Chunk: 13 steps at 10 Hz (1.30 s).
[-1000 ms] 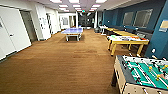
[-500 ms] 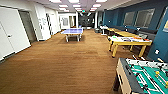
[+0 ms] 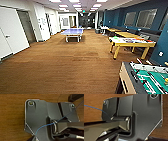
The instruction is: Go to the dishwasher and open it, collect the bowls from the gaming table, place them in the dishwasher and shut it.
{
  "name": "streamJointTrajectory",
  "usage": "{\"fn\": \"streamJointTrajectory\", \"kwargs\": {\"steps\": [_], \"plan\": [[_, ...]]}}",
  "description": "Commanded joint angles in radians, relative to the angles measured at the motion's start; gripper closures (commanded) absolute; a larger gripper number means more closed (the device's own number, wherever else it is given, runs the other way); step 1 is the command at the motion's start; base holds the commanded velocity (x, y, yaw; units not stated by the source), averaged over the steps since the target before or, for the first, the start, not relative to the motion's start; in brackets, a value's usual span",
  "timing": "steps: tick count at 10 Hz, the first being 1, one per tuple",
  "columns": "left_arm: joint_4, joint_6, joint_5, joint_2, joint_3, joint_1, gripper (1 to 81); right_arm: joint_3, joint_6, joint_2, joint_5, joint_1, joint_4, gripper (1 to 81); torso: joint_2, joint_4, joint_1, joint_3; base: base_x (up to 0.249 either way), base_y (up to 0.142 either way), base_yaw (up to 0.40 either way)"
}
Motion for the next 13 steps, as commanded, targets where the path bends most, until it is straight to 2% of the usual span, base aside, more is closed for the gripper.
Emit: {"fn": "streamJointTrajectory", "kwargs": {"steps": [1,13], "plan": [[0.001,0.002,0.048,-0.014,-0.002,-0.031,1.0,0.006,-0.004,-0.002,-0.063,0.04,-0.004,1.0,0.0,0.0,0.0,0.0,0.248,0.0,0.0],[0.002,0.004,0.047,-0.006,-0.002,-0.031,1.0,-0.005,-0.004,0.001,-0.063,0.04,-0.001,1.0,0.0,0.0,-0.001,0.0,0.257,0.0,0.0]]}}
